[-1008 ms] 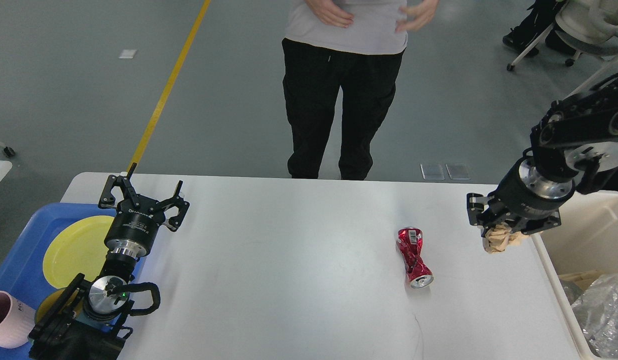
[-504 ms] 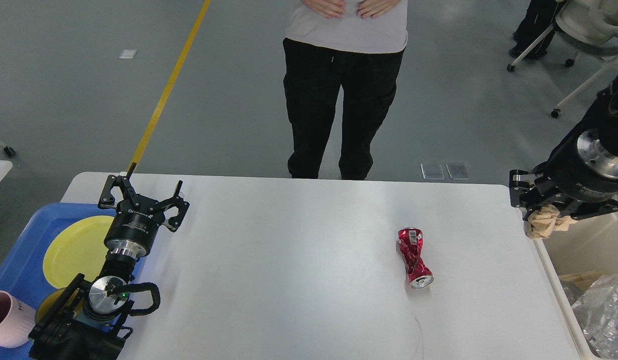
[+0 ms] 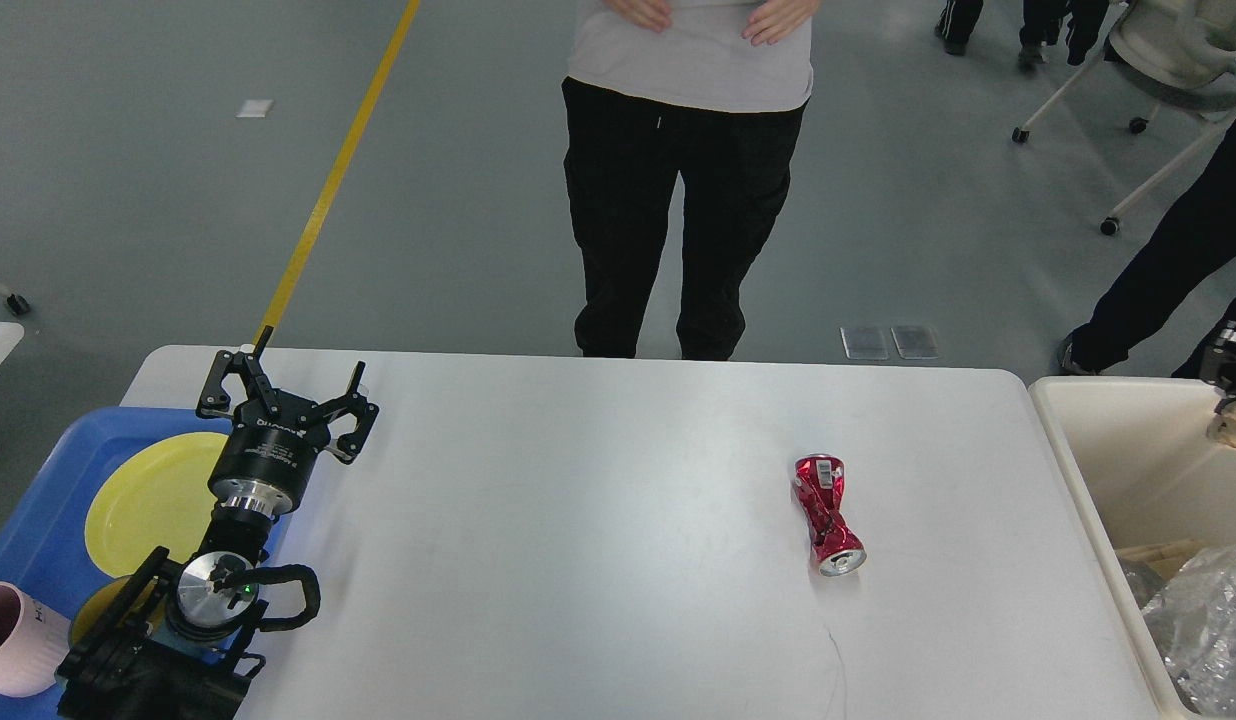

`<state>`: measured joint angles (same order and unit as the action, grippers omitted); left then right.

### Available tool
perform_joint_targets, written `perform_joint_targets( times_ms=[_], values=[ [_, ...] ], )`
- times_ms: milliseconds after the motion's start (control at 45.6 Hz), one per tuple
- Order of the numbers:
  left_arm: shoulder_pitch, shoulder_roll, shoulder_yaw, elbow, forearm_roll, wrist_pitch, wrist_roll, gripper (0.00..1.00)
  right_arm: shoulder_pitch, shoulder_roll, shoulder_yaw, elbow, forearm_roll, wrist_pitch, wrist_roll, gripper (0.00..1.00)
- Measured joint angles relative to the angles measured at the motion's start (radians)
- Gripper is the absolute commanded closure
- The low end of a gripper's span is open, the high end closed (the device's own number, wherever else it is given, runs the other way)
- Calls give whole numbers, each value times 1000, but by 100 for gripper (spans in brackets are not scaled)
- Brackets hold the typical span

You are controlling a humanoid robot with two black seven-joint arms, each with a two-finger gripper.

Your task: Tidy desktop

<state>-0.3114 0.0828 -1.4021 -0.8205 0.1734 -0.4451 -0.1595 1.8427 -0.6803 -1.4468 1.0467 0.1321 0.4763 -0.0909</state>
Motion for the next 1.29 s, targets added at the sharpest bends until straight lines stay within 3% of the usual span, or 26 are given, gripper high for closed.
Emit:
perform_joint_targets(
  times_ms=[307, 657, 876, 898, 964, 986, 1008, 1293],
  values=[
    [0, 0, 0, 0, 0, -1, 0, 3, -596, -10, 277, -394, 4, -202, 0, 100],
    [0, 0, 0, 0, 0, -1, 0, 3, -1256, 316, 510, -1032, 20, -309, 1, 100],
    [0, 0, 0, -1, 0, -1, 0, 3, -1294, 344, 524, -1058, 20, -377, -2, 100],
    [0, 0, 0, -1, 0, -1, 0, 3, -1294, 344, 525, -1058, 20, -378, -2, 94],
    [0, 0, 0, -1, 0, -1, 0, 3, -1295, 344, 525, -1058, 20, -384, -2, 24],
    [0, 0, 0, -1, 0, -1, 0, 3, -1295, 344, 525, -1058, 20, -386, -2, 9],
    [0, 0, 0, 0, 0, -1, 0, 3, -1295, 344, 525, -1058, 20, -391, -2, 1],
    [0, 0, 0, 0, 0, 0, 0, 3, -1295, 347, 524, -1055, 20, -504, 3, 0]
  ],
)
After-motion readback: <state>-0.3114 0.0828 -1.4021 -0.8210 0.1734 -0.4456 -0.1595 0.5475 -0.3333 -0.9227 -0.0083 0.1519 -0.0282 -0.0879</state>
